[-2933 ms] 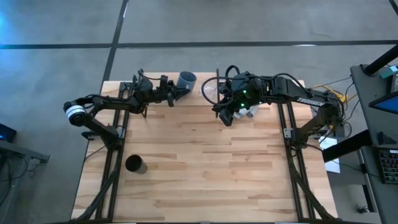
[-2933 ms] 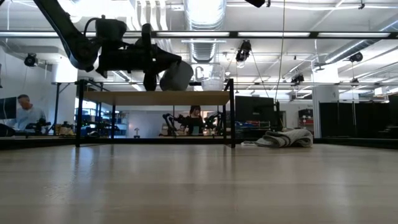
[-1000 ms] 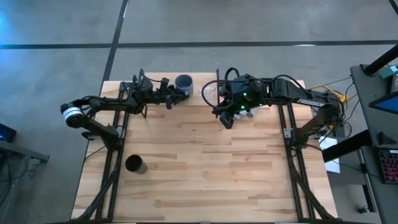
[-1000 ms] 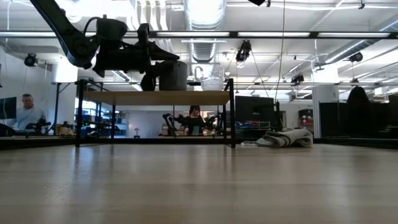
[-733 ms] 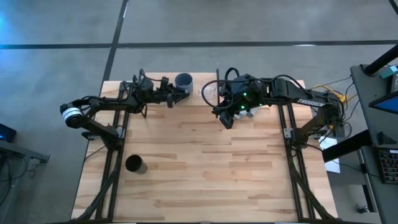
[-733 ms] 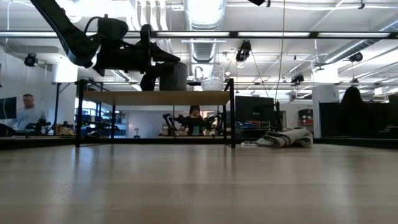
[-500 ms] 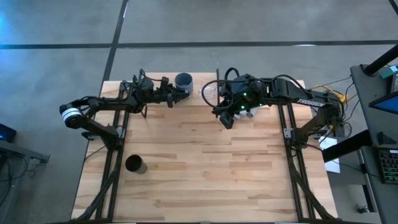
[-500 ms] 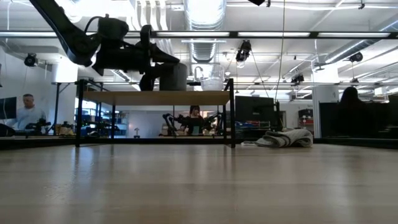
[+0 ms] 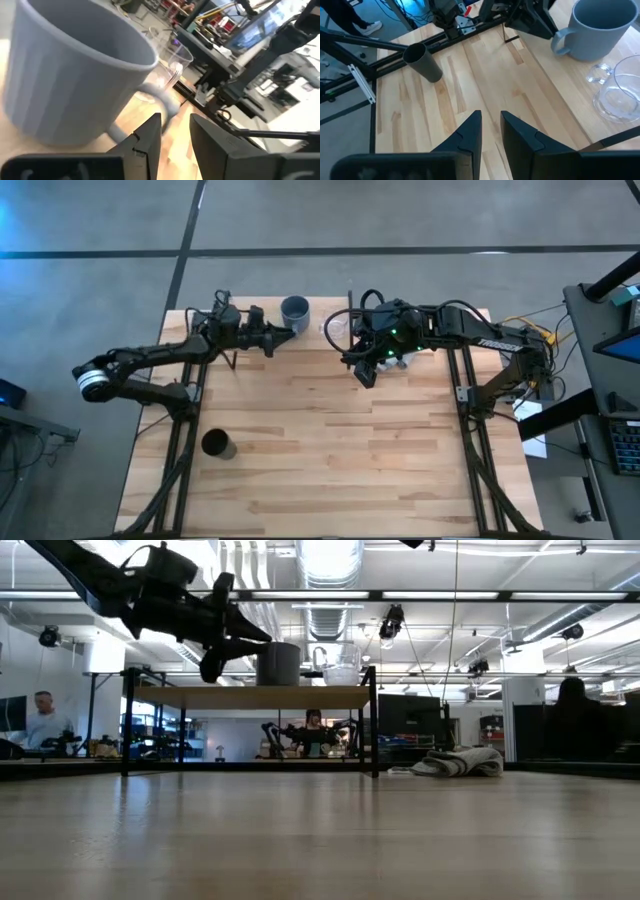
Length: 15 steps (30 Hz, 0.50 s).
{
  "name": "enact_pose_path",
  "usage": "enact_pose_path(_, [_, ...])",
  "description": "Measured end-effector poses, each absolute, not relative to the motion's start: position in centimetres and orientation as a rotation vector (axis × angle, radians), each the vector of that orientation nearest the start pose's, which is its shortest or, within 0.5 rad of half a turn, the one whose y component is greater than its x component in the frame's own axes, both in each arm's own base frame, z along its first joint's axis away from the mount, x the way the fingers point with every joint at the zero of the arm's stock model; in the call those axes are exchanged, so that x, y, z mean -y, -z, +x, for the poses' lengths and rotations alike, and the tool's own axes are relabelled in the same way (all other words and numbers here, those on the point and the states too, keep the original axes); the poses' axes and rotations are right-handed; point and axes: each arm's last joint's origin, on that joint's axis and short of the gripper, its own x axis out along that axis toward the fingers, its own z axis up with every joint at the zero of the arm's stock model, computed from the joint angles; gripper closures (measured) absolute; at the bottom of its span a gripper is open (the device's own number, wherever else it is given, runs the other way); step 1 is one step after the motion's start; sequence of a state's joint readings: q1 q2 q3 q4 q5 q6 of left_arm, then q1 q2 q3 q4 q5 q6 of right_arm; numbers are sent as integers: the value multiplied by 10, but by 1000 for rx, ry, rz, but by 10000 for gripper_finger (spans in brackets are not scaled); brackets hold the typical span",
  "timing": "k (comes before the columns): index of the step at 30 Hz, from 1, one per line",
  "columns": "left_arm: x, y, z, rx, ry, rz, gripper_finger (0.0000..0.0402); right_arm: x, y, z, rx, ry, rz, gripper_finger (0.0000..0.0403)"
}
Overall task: Stack small to large cups/mugs on shelf
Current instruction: Put the gray mug on the shelf, then put the black cup on the shelf
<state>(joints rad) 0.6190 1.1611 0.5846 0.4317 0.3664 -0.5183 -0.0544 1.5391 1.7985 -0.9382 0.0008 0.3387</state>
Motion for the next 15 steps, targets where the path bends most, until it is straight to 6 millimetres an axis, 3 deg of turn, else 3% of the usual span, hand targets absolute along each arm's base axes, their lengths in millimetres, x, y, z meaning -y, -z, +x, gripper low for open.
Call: enact_pose_path(15, [-116,-269,186,-51,-298,-574,314,17,-428,308,-663,165,337,337])
